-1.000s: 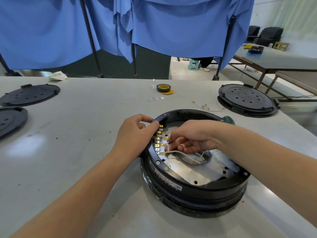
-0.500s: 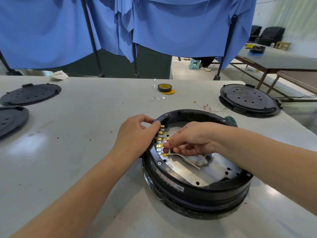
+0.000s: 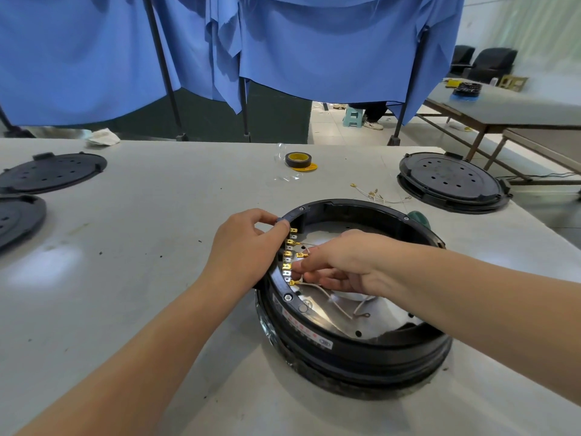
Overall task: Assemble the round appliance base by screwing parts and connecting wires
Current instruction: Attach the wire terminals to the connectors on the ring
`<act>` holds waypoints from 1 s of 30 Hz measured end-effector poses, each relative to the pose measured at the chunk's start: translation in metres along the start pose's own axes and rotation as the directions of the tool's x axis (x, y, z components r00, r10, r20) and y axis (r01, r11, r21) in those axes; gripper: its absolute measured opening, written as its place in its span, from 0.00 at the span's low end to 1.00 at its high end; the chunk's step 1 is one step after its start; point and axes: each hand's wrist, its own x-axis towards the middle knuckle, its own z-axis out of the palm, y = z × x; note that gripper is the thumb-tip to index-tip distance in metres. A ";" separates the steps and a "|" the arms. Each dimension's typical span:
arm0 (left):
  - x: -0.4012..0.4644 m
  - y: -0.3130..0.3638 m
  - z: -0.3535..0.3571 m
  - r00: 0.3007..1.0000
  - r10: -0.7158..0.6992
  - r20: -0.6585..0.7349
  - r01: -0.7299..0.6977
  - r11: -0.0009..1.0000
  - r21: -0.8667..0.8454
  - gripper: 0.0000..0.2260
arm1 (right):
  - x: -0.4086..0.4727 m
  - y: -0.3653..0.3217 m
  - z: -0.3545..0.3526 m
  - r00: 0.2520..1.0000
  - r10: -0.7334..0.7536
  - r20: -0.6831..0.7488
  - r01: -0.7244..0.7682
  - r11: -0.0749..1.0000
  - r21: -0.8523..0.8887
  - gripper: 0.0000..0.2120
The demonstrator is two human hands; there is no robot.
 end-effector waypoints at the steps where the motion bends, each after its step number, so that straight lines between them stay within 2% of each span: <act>1: 0.000 0.000 0.000 1.000 0.001 -0.002 -0.001 1.000 0.002 0.06 | 0.000 0.000 0.000 1.000 0.002 0.001 -0.002 1.000 0.006 0.10; 9: -0.001 0.001 0.000 1.000 0.013 0.016 -0.013 1.000 -0.003 0.05 | -0.003 0.001 -0.007 0.998 -0.066 0.016 0.066 0.998 -0.007 0.07; 12: -0.002 0.001 0.001 1.000 0.026 0.014 -0.026 1.000 0.002 0.05 | -0.008 0.000 -0.012 0.995 -0.099 0.001 0.099 0.993 -0.063 0.11; 14: -0.002 0.001 0.001 1.000 0.014 0.012 -0.014 1.000 -0.013 0.05 | -0.009 0.000 -0.019 0.984 -0.164 -0.066 0.151 0.974 -0.167 0.16; 16: -0.001 0.000 0.000 1.000 0.000 0.011 0.000 1.000 -0.024 0.05 | -0.012 0.004 -0.025 0.942 -0.315 -0.120 0.240 0.878 -0.415 0.17; 17: -0.001 0.000 0.000 1.000 -0.004 0.013 0.005 0.999 -0.033 0.05 | -0.014 0.006 -0.027 0.908 -0.407 -0.104 0.298 0.799 -0.523 0.15; 19: -0.001 0.000 0.001 1.000 -0.006 0.013 0.007 0.999 -0.048 0.04 | -0.019 0.012 -0.026 0.847 -0.531 0.011 0.429 0.672 -0.604 0.10; 22: -0.002 0.000 0.001 1.000 0.001 -0.004 -0.002 0.999 -0.039 0.04 | -0.022 0.017 -0.018 0.806 -0.569 0.166 0.535 0.579 -0.614 0.04; 27: -0.002 0.001 0.001 1.000 -0.001 0.002 0.001 0.999 -0.052 0.05 | -0.016 0.018 -0.011 0.771 -0.602 0.207 0.517 0.401 -0.756 0.04; 30: -0.002 0.001 0.001 1.000 0.002 0.003 -0.002 0.999 -0.047 0.05 | -0.015 0.020 -0.011 0.769 -0.605 0.206 0.508 0.385 -0.770 0.05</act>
